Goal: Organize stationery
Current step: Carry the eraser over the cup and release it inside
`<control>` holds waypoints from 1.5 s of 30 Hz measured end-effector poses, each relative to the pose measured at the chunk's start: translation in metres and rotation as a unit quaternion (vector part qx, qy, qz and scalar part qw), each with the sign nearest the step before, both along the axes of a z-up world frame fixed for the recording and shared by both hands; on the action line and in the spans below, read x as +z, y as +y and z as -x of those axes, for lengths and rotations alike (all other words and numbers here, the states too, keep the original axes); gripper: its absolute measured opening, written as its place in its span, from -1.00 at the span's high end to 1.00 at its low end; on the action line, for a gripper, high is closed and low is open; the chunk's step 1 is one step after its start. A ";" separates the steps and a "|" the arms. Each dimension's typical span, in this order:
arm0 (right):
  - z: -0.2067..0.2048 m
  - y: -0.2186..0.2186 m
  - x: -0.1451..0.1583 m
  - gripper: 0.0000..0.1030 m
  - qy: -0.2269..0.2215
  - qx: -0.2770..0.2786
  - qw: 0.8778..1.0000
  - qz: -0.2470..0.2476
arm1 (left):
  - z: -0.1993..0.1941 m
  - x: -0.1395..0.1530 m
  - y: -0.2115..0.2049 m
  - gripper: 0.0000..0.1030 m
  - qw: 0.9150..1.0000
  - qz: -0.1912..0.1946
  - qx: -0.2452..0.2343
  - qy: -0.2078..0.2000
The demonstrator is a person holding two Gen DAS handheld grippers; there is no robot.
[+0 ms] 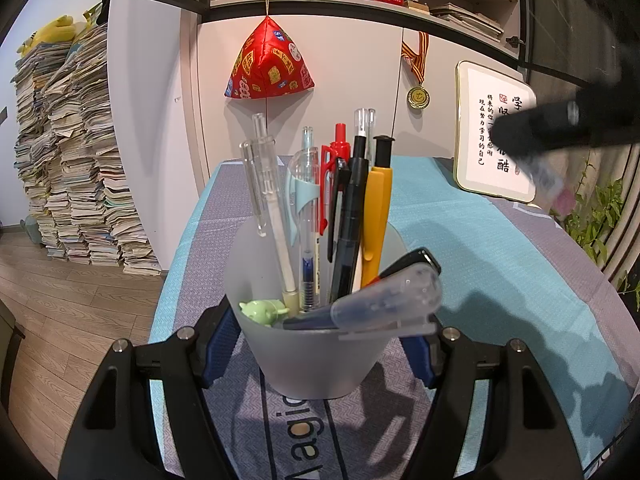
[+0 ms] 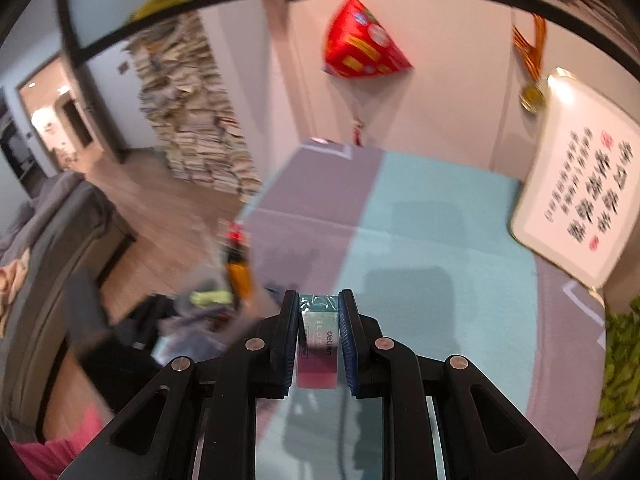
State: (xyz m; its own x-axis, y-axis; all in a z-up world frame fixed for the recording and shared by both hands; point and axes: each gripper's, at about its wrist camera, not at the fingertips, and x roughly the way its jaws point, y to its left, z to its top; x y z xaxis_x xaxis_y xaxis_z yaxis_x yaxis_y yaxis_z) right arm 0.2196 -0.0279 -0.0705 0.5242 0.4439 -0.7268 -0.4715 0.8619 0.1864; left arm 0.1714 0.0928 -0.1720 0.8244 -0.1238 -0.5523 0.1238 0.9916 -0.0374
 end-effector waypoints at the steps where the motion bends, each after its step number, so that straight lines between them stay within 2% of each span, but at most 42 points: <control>1: 0.002 0.005 0.003 0.60 -0.004 0.005 1.000 -0.002 | 0.000 0.000 0.000 -0.36 1.000 0.000 0.000 0.000; 10: 0.000 0.043 0.025 0.60 -0.030 0.038 0.999 -0.012 | 0.000 0.000 0.000 -0.36 1.000 0.000 0.000 0.000; 18: -0.017 0.070 0.008 0.60 -0.008 0.054 0.998 -0.007 | 0.000 0.000 0.000 -0.36 1.000 0.000 0.000 0.000; 32: -0.026 0.079 -0.009 0.60 0.014 0.065 0.998 -0.002 | 0.000 0.000 0.000 -0.36 1.000 0.000 0.000 0.000; 45: -0.025 0.074 -0.010 0.60 0.019 0.064 0.998 -0.010 | -0.001 0.000 0.001 -0.36 1.000 0.002 0.000 0.000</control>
State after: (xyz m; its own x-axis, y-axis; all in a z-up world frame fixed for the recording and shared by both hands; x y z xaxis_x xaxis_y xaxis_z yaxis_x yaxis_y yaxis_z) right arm 0.2449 0.0466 -0.0810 0.4347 0.5194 -0.7358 -0.5691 0.7916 0.2226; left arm 0.1722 0.0937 -0.1722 0.8239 -0.1263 -0.5525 0.1246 0.9914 -0.0408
